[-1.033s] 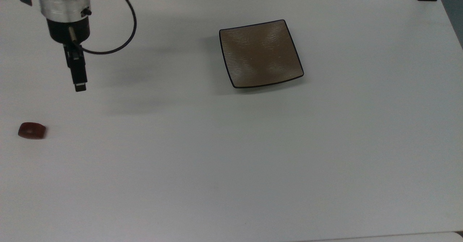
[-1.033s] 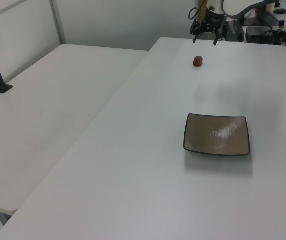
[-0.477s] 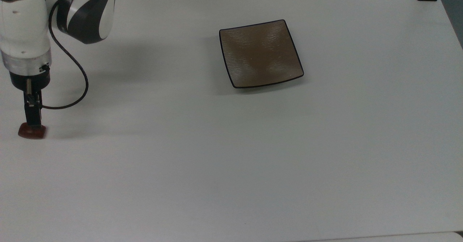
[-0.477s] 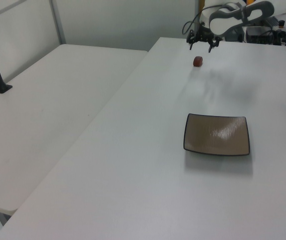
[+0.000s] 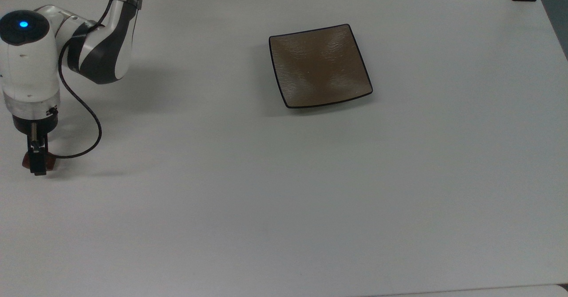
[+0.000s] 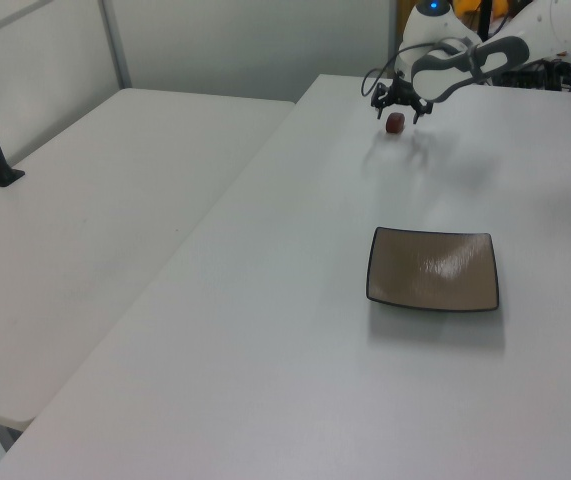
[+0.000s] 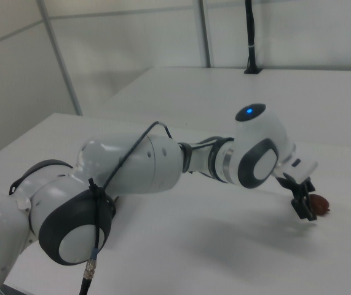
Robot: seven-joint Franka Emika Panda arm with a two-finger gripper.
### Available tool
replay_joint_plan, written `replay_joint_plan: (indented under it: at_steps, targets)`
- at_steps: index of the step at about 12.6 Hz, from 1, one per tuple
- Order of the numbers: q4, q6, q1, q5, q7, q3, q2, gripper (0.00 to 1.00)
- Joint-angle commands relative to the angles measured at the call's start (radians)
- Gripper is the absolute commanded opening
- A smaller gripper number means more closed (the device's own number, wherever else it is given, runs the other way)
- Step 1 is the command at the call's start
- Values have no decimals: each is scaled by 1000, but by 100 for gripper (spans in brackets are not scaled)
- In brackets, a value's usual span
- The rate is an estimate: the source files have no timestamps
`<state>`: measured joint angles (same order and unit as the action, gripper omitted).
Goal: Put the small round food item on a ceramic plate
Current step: 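Close the gripper around the small red food item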
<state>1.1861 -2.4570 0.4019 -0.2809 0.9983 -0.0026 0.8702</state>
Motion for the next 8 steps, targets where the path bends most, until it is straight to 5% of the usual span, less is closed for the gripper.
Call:
replay_joint_plan:
  at_steps: [1,2,3,8]
  targets:
    - [-52,-19,8,-56,23,1,58,92]
    - [-54,-20,9,-67,25,1,58,39]
    - [-59,-22,14,-69,25,4,58,21]
    - [-56,-20,14,-95,16,13,43,15]
